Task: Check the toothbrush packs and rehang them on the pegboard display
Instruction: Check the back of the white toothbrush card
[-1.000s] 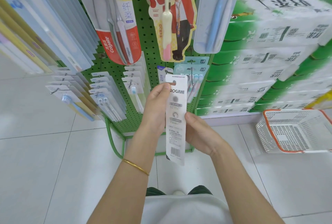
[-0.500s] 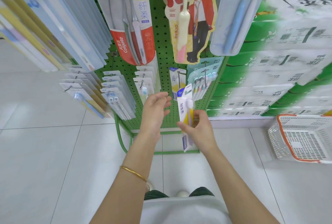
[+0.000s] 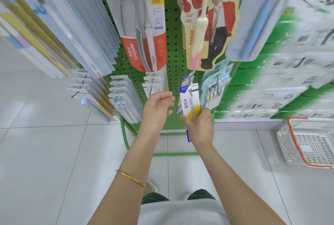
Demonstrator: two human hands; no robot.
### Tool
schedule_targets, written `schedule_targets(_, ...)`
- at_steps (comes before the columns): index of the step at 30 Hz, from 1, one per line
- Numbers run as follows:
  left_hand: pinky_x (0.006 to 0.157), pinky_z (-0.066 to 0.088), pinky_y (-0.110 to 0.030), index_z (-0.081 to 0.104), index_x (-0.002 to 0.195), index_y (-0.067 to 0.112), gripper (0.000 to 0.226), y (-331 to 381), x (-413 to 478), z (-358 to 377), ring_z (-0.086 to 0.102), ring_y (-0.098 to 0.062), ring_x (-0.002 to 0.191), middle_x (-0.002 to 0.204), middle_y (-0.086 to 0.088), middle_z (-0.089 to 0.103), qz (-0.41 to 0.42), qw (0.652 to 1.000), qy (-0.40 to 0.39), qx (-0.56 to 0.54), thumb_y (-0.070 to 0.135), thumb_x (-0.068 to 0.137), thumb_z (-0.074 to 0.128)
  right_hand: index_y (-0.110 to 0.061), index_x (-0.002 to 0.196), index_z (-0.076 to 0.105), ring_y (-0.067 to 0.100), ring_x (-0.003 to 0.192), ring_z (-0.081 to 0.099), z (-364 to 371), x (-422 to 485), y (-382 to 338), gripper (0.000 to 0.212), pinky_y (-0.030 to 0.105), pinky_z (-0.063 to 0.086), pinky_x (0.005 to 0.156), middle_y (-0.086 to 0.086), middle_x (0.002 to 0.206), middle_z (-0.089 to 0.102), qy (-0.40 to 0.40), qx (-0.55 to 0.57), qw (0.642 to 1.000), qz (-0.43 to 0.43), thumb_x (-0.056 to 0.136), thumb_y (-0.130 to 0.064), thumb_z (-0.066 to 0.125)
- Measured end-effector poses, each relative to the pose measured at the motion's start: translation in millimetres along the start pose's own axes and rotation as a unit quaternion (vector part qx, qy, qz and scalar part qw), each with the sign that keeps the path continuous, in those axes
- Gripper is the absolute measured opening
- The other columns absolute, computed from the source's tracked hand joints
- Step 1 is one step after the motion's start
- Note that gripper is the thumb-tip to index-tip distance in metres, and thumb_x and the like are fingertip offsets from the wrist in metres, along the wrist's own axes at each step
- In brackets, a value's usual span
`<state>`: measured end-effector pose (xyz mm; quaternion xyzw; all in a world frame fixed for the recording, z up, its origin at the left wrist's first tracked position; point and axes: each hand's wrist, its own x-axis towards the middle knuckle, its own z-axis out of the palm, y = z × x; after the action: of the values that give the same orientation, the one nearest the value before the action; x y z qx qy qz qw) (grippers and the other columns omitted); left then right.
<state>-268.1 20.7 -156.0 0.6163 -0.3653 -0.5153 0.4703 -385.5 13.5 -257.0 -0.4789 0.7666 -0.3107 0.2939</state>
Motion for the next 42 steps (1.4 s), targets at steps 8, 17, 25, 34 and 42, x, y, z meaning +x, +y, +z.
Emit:
schedule_targets(8, 0.093, 0.050, -0.040, 0.059, 0.109, 0.016, 0.022, 8, 18, 11, 0.058, -0.016, 0.097, 0.107, 0.002, 0.059, 0.141, 0.973, -0.021, 0.181, 0.004, 0.095, 0.046, -0.004, 0.112, 0.042, 0.034, 0.103, 0.056, 8, 17, -11, 0.059, 0.045, 0.048, 0.081, 0.013, 0.116, 0.051, -0.020, -0.018, 1.000, 0.009, 0.079, -0.042, 0.072)
schedule_targets(17, 0.075, 0.047, -0.042, 0.055, 0.117, 0.003, 0.026, 26, 64, 39, 0.053, -0.031, 0.102, 0.116, -0.014, 0.050, 0.255, 0.808, 0.009, 0.532, 0.000, 0.093, 0.046, -0.002, 0.126, 0.039, 0.032, 0.113, 0.048, 1, 7, -3, 0.057, 0.040, 0.043, 0.088, 0.013, 0.125, 0.047, -0.063, -0.057, 0.996, -0.025, 0.087, -0.035, 0.065)
schedule_targets(25, 0.065, 0.034, -0.031, 0.063, 0.102, 0.009, 0.015, 33, 89, 48, 0.056, -0.029, 0.095, 0.108, -0.011, 0.052, 0.226, 0.779, 0.003, 0.585, 0.010, 0.093, 0.051, -0.003, 0.133, 0.036, 0.027, 0.119, 0.045, -11, -11, 7, 0.056, 0.035, 0.042, 0.087, 0.011, 0.131, 0.045, -0.077, -0.089, 0.992, -0.055, 0.091, -0.032, 0.059)
schedule_targets(34, 0.062, 0.031, -0.030, 0.063, 0.099, 0.007, 0.015, 29, 87, 50, 0.054, -0.028, 0.096, 0.105, -0.011, 0.054, 0.256, 0.774, 0.048, 0.577, 0.003, 0.088, 0.054, -0.005, 0.133, 0.036, 0.027, 0.117, 0.046, -11, -18, 11, 0.055, 0.036, 0.043, 0.087, 0.011, 0.128, 0.047, -0.083, -0.106, 0.990, -0.051, 0.091, -0.032, 0.059)
schedule_targets(42, 0.046, 0.013, -0.021, 0.061, 0.080, -0.002, 0.016, 27, 70, 40, 0.057, -0.031, 0.071, 0.085, -0.017, 0.057, 0.276, 0.744, 0.079, 0.603, -0.013, 0.069, 0.064, -0.006, 0.136, 0.033, 0.027, 0.122, 0.042, -8, -24, 8, 0.055, 0.034, 0.038, 0.092, 0.010, 0.134, 0.043, -0.096, -0.110, 0.987, -0.059, 0.093, -0.031, 0.056)
